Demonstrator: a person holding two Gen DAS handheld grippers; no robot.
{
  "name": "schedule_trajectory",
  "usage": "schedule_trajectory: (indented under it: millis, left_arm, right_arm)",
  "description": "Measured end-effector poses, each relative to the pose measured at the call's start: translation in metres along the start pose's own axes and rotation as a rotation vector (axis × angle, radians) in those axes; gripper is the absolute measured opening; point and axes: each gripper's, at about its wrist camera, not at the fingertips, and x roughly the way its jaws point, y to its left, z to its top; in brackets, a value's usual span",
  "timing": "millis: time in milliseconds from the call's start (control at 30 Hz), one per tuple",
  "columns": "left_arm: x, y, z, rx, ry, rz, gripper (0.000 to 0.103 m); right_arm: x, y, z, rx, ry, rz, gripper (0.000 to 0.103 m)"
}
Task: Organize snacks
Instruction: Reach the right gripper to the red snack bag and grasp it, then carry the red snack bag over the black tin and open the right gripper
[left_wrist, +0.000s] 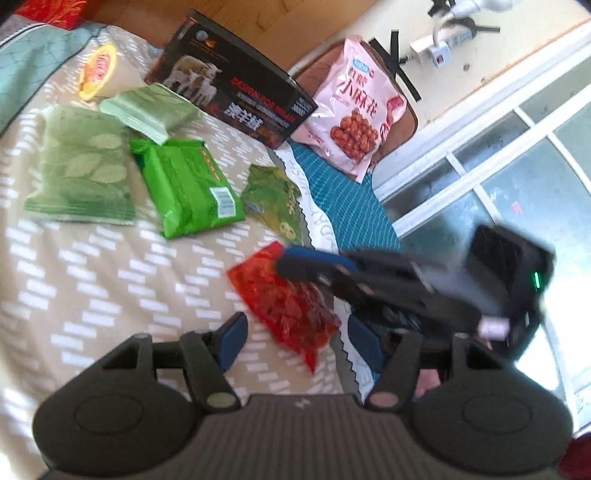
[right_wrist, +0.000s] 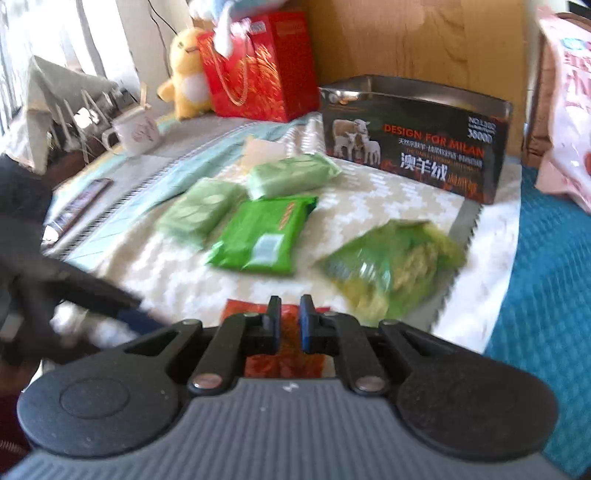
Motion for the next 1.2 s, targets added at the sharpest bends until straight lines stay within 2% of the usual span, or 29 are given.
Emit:
schedule_trajectory:
  millis: [67,133,167,200,267,333,400,433,467,500,533,600,733,767,833,933,1033,1133,1200]
  left_arm:
    - [-0.005,0.003,0.000,-0.016,-0.004,-0.006,0.061]
    - [-0.006,0.005,0.001,-0.036,0.004,-0.025,0.062]
    - [-0.005,0.006,0.001,-0.044,0.013,-0.033,0.064]
    - [-0.002,0.005,0.000,-0.046,0.020,-0.037,0.065]
    - [0.007,0.004,0.000,-0.050,0.039,-0.040,0.067]
    - [0.014,0.001,0.001,-0.040,0.044,-0.054,0.068]
    - [0.021,-0.002,0.002,-0.033,0.041,-0.057,0.066]
    - [0.022,-0.003,0.003,-0.028,0.036,-0.059,0.061]
    - [0.023,-0.005,0.003,-0.023,0.036,-0.064,0.052]
    - [0.023,-0.007,0.004,-0.011,0.023,-0.038,0.049]
    - [0.021,-0.008,0.004,0.007,0.014,-0.021,0.044]
    - [0.015,-0.009,0.006,0.025,-0.001,-0.019,0.040]
    - [0.006,-0.004,0.012,0.005,-0.011,-0.084,0.038]
    - [0.005,-0.003,0.013,0.001,-0.013,-0.086,0.039]
    - [0.000,0.000,0.015,-0.003,-0.020,-0.084,0.046]
    - [-0.010,0.006,0.017,-0.012,-0.051,-0.033,0.063]
    - [-0.016,0.018,0.017,-0.076,-0.060,-0.048,0.071]
    - [-0.011,0.029,0.017,-0.147,-0.042,-0.096,0.071]
    - [-0.006,0.030,0.019,-0.169,-0.033,-0.140,0.066]
  right_arm:
    - [-0.009,-0.002,-0.006,0.055,-0.048,-0.016,0.019]
    - [-0.021,-0.008,-0.018,0.117,-0.088,-0.026,0.036]
    - [-0.026,-0.007,-0.025,0.123,-0.094,-0.032,0.041]
    - [-0.028,-0.005,-0.031,0.106,-0.091,-0.036,0.050]
    - [-0.029,0.007,-0.039,0.041,-0.071,-0.049,0.054]
    - [-0.023,0.021,-0.045,-0.048,-0.054,-0.077,0.066]
    - [-0.016,0.034,-0.047,-0.111,-0.065,-0.081,0.069]
    - [-0.010,0.041,-0.046,-0.131,-0.070,-0.102,0.069]
    - [-0.006,0.047,-0.045,-0.155,-0.074,-0.133,0.069]
    - [-0.003,0.050,-0.043,-0.171,-0.081,-0.138,0.062]
    - [-0.001,0.053,-0.042,-0.178,-0.088,-0.127,0.049]
    - [0.000,0.054,-0.040,-0.172,-0.110,-0.135,0.043]
    - [0.002,0.052,-0.036,-0.146,-0.148,-0.119,0.033]
    - [0.003,0.049,-0.034,-0.115,-0.148,-0.098,0.033]
    - [0.005,0.033,-0.030,0.007,-0.130,-0.009,0.022]
    - [0.007,0.000,-0.029,0.230,-0.111,0.110,0.020]
    - [0.008,-0.022,-0.034,0.381,-0.118,0.199,0.018]
    - [0.004,-0.028,-0.039,0.451,-0.160,0.283,0.018]
    - [0.002,-0.029,-0.040,0.470,-0.183,0.331,0.018]
